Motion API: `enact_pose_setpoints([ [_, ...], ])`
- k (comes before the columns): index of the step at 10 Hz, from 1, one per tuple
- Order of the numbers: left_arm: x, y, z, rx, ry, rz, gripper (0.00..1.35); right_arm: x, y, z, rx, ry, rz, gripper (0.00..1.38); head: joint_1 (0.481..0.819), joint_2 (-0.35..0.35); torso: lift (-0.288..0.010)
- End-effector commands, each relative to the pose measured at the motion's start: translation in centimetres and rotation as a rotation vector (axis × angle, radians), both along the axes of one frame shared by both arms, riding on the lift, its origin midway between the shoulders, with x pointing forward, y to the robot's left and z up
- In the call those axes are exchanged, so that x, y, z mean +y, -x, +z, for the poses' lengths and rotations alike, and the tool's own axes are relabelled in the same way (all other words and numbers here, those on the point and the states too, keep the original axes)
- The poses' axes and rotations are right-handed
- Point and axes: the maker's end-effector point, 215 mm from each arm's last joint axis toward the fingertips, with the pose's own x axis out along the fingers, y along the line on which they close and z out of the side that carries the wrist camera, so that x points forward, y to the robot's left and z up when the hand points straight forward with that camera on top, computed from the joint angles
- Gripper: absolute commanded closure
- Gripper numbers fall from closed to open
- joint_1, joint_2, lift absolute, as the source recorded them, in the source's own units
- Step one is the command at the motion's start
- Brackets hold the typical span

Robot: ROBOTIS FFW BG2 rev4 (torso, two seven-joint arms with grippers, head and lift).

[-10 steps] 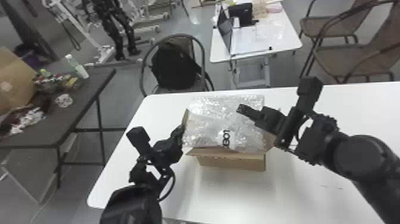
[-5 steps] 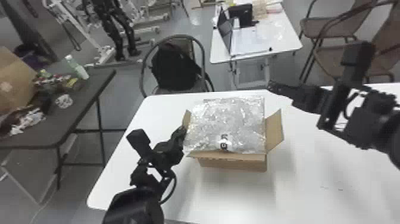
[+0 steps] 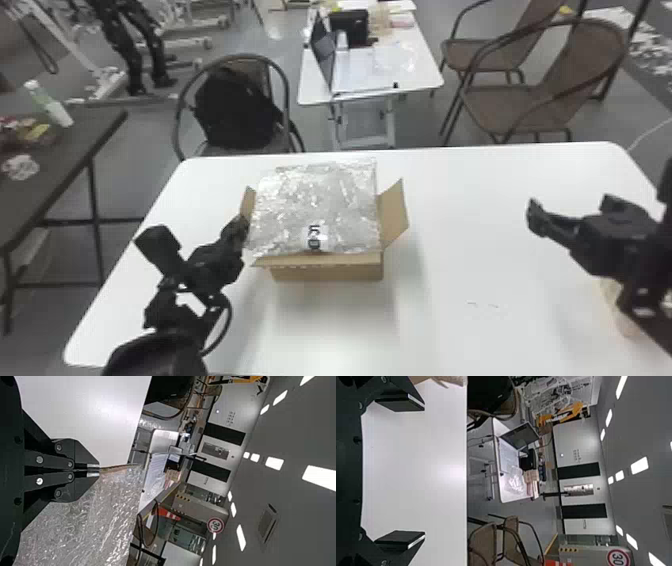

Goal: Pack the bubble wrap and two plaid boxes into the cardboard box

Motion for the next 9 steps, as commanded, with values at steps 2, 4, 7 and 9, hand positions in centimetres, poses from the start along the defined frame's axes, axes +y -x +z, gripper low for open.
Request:
enact_pose_setpoints([
  [2, 0.6, 0.9, -0.8, 0.009, 0.014, 0.021, 1.22, -3.4, 5.5, -3.5, -0.068, 0.012, -0.089, 0.16, 0.695, 0.151, -0.071],
  [4, 0.3, 0.6, -0.5, 0.004, 0.013, 0.013, 1.22, -2.6, 6.3, -5.7, -0.066, -0.048, -0.035, 0.16, 0.695, 0.143, -0.071],
  [7, 0.3, 0.9, -0.8, 0.008, 0.019, 0.013, 1.22, -2.7, 8.5, -7.0, -0.130, 0.014, -0.019, 0.16, 0.695, 0.150, -0.071],
  [9, 0.6, 1.3, -1.1, 0.011, 0.027, 0.020, 1.22, -5.8, 9.5, -9.4, -0.100, 0.015, -0.099, 0.16, 0.695, 0.145, -0.071],
])
